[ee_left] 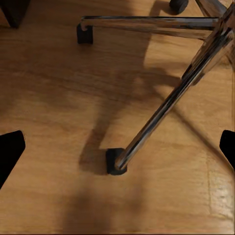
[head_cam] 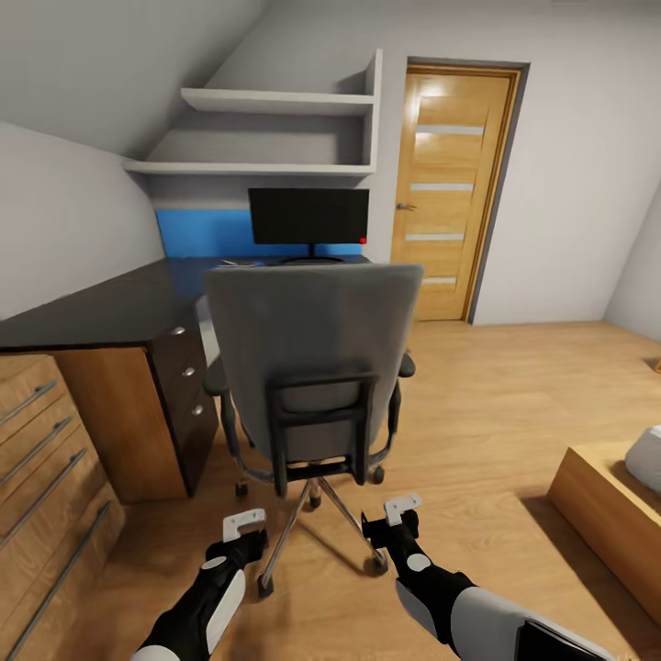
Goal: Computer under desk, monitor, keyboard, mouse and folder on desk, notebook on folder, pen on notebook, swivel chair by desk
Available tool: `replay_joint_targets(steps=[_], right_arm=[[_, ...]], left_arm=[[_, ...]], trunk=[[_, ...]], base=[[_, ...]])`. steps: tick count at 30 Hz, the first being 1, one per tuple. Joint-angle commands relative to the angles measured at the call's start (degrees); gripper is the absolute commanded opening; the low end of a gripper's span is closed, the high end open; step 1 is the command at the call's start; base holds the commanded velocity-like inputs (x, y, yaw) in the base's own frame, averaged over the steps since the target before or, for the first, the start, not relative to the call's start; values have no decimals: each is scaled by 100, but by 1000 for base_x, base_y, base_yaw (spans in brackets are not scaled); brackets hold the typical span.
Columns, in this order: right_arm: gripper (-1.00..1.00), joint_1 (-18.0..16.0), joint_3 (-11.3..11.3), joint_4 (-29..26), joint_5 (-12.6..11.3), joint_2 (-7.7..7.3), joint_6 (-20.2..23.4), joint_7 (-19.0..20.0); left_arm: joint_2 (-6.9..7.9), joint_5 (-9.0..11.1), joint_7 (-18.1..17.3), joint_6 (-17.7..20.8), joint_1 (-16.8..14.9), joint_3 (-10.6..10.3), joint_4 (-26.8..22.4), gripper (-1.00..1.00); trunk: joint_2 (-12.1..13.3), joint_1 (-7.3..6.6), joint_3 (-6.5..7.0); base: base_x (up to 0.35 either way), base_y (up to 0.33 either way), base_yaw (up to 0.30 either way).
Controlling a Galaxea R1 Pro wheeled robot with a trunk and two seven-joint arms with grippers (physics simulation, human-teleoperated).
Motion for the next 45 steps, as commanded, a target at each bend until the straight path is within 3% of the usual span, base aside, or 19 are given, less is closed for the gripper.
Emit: replay_joint_targets(steps=[1, 15, 41, 45], right_arm=[[100, -2, 49, -5, -34, -1, -10, -32], [100, -2, 55, -11, -34, 6, -10, -37], [100, 3, 56, -12, -43, 35, -352, -40], [100, 5, 57, -8, -43, 73, -353, -40]], left_arm=[[0, 38, 31, 29, -1, -9, -12, 100], [0, 38, 36, 29, -1, -9, -12, 100], [-25, 38, 16, 29, -1, -43, -26, 100], [-37, 38, 17, 29, -1, -49, -29, 100]], trunk=[[-2, -4, -3], [-2, -4, 6], [-2, -4, 6], [-88, 46, -74]], base=[[-263, -196, 83], [-223, -171, 24], [-6, -5, 0], [0, 0, 0]])
